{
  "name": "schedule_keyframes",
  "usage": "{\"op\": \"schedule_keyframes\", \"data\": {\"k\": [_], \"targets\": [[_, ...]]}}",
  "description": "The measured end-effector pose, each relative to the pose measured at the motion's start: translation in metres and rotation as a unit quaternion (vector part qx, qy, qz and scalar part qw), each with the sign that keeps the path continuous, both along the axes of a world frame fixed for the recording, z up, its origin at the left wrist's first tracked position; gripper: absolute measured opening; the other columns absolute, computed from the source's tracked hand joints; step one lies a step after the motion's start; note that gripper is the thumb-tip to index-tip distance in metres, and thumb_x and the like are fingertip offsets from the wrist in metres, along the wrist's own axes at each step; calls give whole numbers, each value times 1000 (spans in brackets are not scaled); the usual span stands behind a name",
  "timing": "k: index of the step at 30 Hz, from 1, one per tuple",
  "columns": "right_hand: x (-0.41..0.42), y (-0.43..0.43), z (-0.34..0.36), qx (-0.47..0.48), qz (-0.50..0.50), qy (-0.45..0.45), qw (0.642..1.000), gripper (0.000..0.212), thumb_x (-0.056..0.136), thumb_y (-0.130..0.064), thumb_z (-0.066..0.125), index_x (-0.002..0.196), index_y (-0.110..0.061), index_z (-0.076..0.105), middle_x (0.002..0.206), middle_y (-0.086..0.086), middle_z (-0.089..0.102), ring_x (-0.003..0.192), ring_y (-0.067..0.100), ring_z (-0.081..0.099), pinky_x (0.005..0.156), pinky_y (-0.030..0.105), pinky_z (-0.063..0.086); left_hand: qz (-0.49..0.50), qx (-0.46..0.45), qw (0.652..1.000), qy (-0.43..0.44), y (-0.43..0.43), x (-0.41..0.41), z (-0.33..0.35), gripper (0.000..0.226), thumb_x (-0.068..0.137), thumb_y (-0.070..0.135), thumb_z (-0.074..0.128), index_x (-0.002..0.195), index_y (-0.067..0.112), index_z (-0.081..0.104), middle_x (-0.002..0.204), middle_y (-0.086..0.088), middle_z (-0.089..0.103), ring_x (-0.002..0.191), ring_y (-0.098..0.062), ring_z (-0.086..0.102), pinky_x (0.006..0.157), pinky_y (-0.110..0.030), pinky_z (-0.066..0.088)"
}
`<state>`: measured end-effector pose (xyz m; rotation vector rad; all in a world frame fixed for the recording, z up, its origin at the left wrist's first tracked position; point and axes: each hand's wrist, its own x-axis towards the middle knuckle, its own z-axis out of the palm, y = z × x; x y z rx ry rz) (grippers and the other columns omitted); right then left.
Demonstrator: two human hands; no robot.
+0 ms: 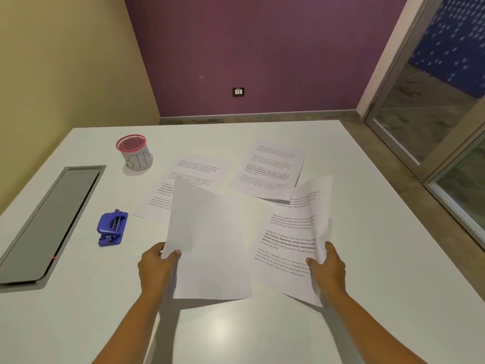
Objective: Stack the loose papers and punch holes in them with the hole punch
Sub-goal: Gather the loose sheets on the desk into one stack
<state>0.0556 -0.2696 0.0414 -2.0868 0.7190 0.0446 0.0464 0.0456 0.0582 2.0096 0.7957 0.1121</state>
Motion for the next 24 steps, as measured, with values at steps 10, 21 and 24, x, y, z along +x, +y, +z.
{"op": "schedule_keyframes", "data": {"k": [10,21,24], "targets": [[5,25,24,123,67,-67,988,64,87,-6,59,143,-14,29,139,12,47,115,26,52,97,35,42,-82,119,983,-116,-38,2,62,23,92,13,50,103,2,66,87,-16,69,79,-32,58,61,-25,37],[-1,47,30,308,111,-38,944,44,83,-7,65,122,-21,50,106,2,68,92,23,68,76,39,58,-336,224,910,-98,-129,-6,75,29,95,19,35,104,19,63,99,-7,70,84,-27,62,61,-25,38],[0,50,34,358,135,-50,922,37,81,-5,66,115,-21,59,101,6,73,90,26,70,79,42,58,-360,205,907,-81,-143,-5,75,30,94,16,35,108,18,62,99,-8,70,84,-27,62,65,-29,46]]}}
